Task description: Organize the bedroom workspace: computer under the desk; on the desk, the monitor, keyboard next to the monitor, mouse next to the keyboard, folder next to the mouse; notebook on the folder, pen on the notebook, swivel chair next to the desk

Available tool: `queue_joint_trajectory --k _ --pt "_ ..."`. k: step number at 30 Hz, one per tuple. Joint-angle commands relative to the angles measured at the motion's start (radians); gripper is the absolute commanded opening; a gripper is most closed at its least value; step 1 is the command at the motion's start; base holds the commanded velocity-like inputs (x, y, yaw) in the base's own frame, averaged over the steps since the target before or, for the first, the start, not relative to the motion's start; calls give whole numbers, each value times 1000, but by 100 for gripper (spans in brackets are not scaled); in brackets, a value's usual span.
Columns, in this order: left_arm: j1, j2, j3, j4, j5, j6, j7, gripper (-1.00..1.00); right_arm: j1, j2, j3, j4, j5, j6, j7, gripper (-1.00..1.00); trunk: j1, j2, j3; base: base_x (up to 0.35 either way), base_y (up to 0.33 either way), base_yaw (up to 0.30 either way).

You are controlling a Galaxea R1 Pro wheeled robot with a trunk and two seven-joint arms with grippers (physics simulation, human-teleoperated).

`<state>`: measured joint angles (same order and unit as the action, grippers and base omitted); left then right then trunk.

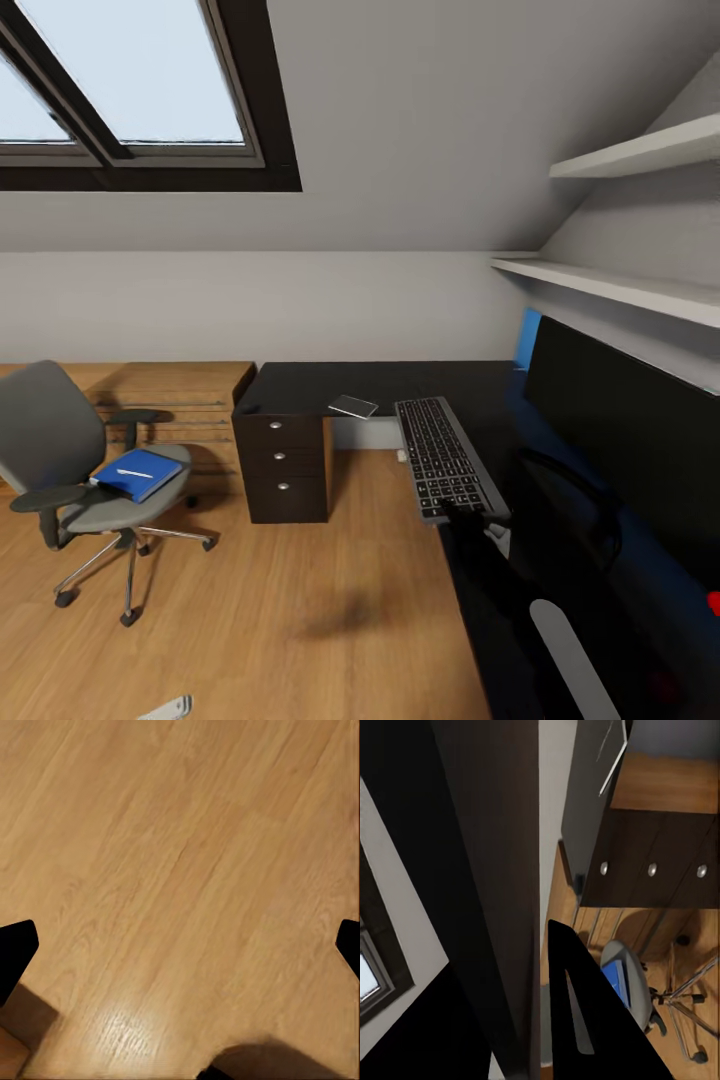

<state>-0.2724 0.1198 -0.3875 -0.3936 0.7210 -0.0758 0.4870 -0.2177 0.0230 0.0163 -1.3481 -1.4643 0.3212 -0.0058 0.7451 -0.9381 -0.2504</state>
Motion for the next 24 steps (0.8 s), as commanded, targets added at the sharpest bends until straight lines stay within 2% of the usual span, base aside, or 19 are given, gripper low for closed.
queue_joint_trajectory --k 1,5,8,24 --pt "-1 5 -5 -1 13 -5 -8 100 -1 0 -1 0 -9 3 2 -100 0 -1 -1 0 -346 0" --pt "-1 33 7 -1 26 -4 -87 100 -1 1 -2 0 -10 4 1 -100 0 -1 -1 0 -347 0" --pt "-1 48 10 -2 74 -4 -139 100 -1 4 1 3 -19 3 1 -100 0 -1 -1 0 -274 0" --pt "-1 49 10 -2 87 -7 -143 100 -1 5 2 20 -20 2 0 -100 0 -1 -1 -1 -25 0"
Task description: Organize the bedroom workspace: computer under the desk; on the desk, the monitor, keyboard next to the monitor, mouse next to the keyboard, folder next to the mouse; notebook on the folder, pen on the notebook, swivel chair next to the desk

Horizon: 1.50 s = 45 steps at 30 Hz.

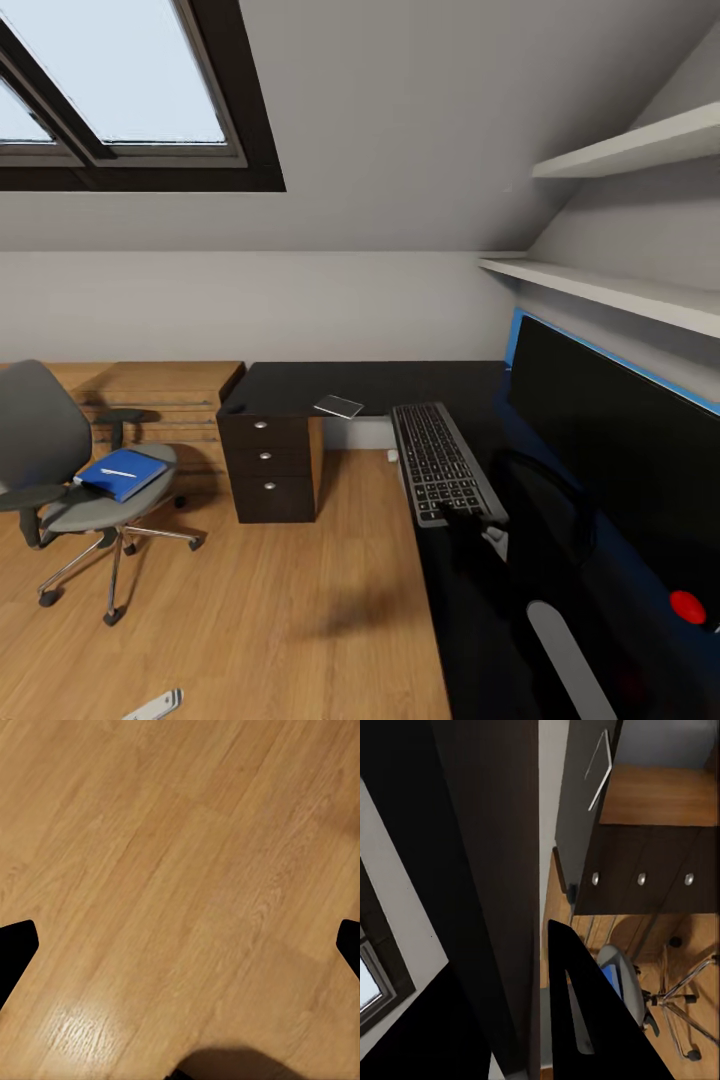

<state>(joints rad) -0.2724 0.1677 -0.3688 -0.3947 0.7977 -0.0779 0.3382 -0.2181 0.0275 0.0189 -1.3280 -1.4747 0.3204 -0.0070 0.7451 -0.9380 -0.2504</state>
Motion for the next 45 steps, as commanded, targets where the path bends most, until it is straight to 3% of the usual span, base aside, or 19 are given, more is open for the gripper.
queue_joint_trajectory --k 1,13,18,28,36,45 --pt "-1 0 -9 -1 11 -5 6 100 -1 0 -2 11 -9 3 1 -100 0 -1 -1 -57 -59 0" --pt "-1 -8 -18 -3 4 -9 4 100 -10 -19 -1 136 2 5 0 -100 0 -1 -1 -59 -56 0" --pt "-1 -10 -20 -3 3 -8 3 100 -42 -35 -1 195 4 4 1 -100 0 -1 -1 0 0 0" --pt "-1 -17 -21 -3 3 -8 1 100 -52 -41 -6 201 2 0 7 -100 0 -1 -1 0 -57 0" --pt "-1 -17 -21 -3 3 -7 1 100 -52 -36 -8 200 -5 -3 7 -100 0 -1 -1 0 -240 0" --pt "-1 -17 -21 -3 3 -6 1 100 -52 -29 -5 197 -7 -4 9 -100 0 -1 -1 0 -18 0"
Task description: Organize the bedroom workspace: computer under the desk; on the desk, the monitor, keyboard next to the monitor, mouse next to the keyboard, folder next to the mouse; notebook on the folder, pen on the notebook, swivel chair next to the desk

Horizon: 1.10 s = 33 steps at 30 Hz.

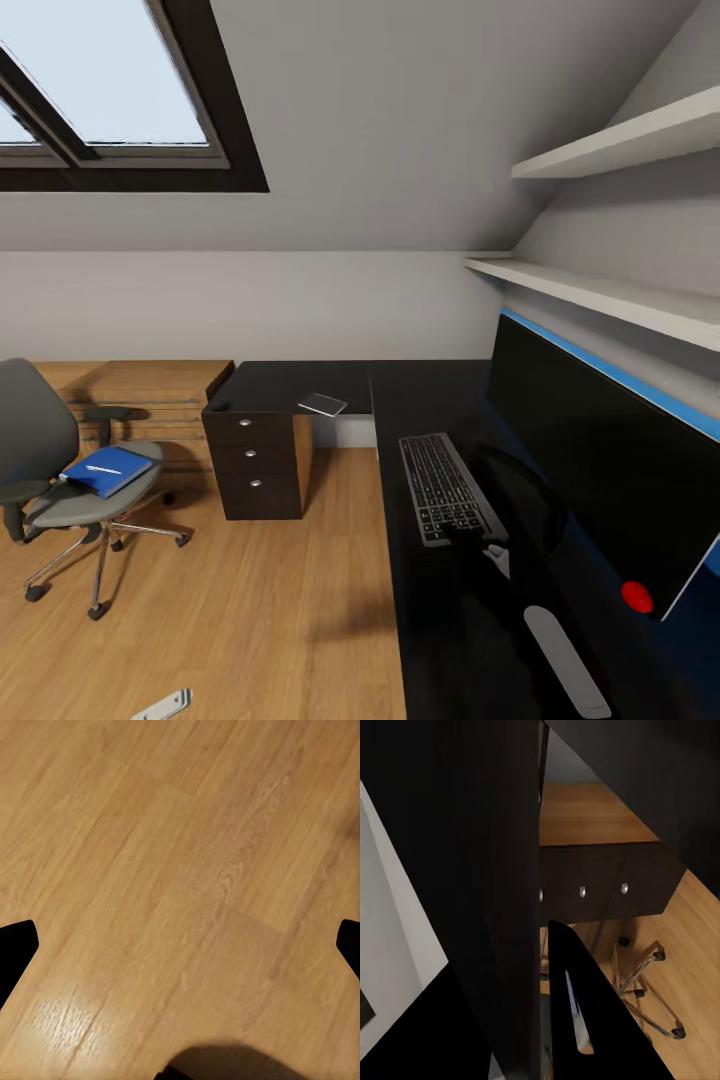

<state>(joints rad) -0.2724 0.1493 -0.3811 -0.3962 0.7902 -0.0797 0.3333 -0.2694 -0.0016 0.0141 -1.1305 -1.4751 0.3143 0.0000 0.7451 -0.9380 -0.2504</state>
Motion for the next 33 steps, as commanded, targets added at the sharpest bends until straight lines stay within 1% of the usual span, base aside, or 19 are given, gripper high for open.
queue_joint_trajectory --k 1,7,16,21,30,33 --pt "-1 1 -9 -1 11 -5 6 100 -1 0 0 0 -7 2 2 -100 0 -1 -1 0 0 0" --pt "-1 1 -7 -1 11 -5 7 100 -1 0 -1 1 -7 -16 2 -100 0 -1 -2 0 0 -10" --pt "-1 1 -7 -1 11 -5 7 100 -1 0 -1 1 -8 -18 0 -100 0 -1 -2 0 0 -17" --pt "-1 1 -8 -1 11 -5 7 100 -1 0 0 1 -8 -18 0 -100 0 -1 -2 0 0 -147" --pt "-1 1 -6 -10 11 -9 7 100 -1 0 -2 1 -8 -18 0 -100 0 -1 -2 0 0 -17" --pt "-1 1 -6 -11 11 -9 8 100 -1 -1 -3 0 -7 -19 2 -100 12 -22 -12 0 0 0"
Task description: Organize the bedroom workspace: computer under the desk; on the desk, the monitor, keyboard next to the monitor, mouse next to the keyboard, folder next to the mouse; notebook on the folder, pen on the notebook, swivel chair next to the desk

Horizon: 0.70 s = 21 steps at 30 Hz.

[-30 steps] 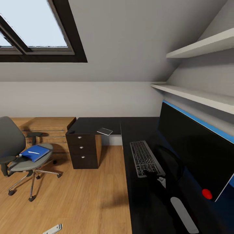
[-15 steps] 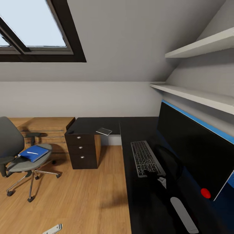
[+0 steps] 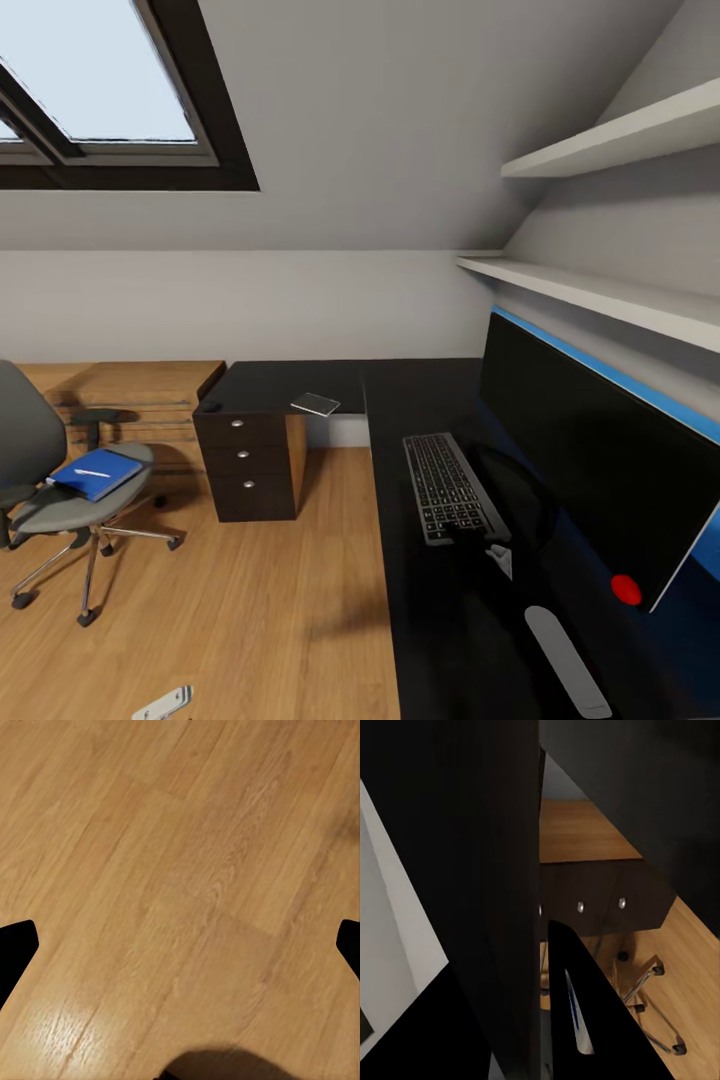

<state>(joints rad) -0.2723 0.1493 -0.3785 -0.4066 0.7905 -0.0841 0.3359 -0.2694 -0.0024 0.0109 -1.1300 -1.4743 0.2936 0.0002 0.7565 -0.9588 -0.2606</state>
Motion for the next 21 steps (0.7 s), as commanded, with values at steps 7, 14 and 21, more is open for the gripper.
queue_joint_trajectory --k 7,14,21 --pt "-1 -3 -8 -1 11 -5 6 100 -1 -1 1 -5 -6 1 15 -100 27 -50 -23 0 0 0" --pt "-1 -12 -8 0 10 -5 9 100 -1 -1 5 -7 -2 1 115 -100 54 -99 -45 0 0 0" --pt "-1 -13 -8 0 10 -5 9 100 -1 -1 6 -6 -1 1 122 -100 81 -148 -67 0 0 0"
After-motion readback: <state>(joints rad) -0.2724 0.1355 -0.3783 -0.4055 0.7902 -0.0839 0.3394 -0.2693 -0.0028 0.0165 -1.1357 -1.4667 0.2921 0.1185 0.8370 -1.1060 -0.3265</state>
